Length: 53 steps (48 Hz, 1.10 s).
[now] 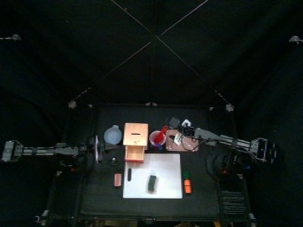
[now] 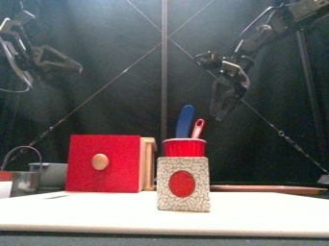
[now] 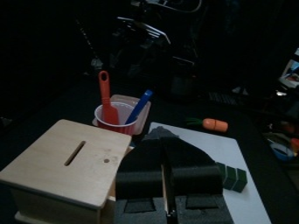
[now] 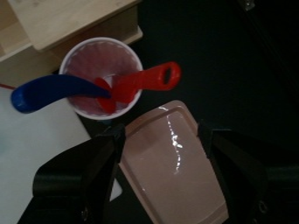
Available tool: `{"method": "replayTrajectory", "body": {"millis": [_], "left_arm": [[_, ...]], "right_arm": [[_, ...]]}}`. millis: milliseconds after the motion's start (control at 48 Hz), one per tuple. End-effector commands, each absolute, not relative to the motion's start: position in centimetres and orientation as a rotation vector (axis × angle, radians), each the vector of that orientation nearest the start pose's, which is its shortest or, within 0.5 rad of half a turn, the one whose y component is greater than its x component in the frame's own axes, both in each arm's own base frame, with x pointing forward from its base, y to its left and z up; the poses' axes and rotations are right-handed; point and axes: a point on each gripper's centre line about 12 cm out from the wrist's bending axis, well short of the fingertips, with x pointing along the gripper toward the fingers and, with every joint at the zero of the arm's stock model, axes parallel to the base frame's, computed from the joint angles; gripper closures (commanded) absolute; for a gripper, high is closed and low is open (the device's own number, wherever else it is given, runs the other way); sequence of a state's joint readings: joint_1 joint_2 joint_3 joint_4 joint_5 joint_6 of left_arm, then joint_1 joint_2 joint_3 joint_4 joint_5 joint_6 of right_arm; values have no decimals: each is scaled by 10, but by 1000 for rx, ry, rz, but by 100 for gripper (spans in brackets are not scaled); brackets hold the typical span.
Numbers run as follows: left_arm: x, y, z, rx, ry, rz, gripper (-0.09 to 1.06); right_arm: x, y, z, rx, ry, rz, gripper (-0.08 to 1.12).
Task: Place sushi on board then cut the sushi with the knife then place the pieces on the plate
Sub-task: Pick knife at handle with right hand
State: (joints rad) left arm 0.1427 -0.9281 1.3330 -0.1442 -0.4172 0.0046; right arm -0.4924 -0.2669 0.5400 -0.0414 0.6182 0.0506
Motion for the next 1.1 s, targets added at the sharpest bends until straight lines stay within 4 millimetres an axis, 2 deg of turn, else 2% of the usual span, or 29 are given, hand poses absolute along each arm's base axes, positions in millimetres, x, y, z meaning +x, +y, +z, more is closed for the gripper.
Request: {"method": "replayTrajectory", "body": {"millis": [21,146,333,458,729,917,1104], "left_arm": [[187,37,240,-121,-33,216,91],[185,39,234,-123,-15,227,91],[183,39,226,-129,4,235,91],[182,39,225,-128,9,235,91],[180,40,219,-129,25,243,91],[179,41,216,-133,32,251,91],[179,42,217,-134,29,252,92]], "right_arm": [[315,-173,271,264,828,-442,8],[330,-179,267,292,874,-391,8],[339,-202,264,328,930,-407,8],[346,-209,262,339,956,-404,8],[351,-208,244,400,1077,-369,11],[353,-208,246,408,1078,-361,17],[354,-207,247,406,1077,-359,29]]}}
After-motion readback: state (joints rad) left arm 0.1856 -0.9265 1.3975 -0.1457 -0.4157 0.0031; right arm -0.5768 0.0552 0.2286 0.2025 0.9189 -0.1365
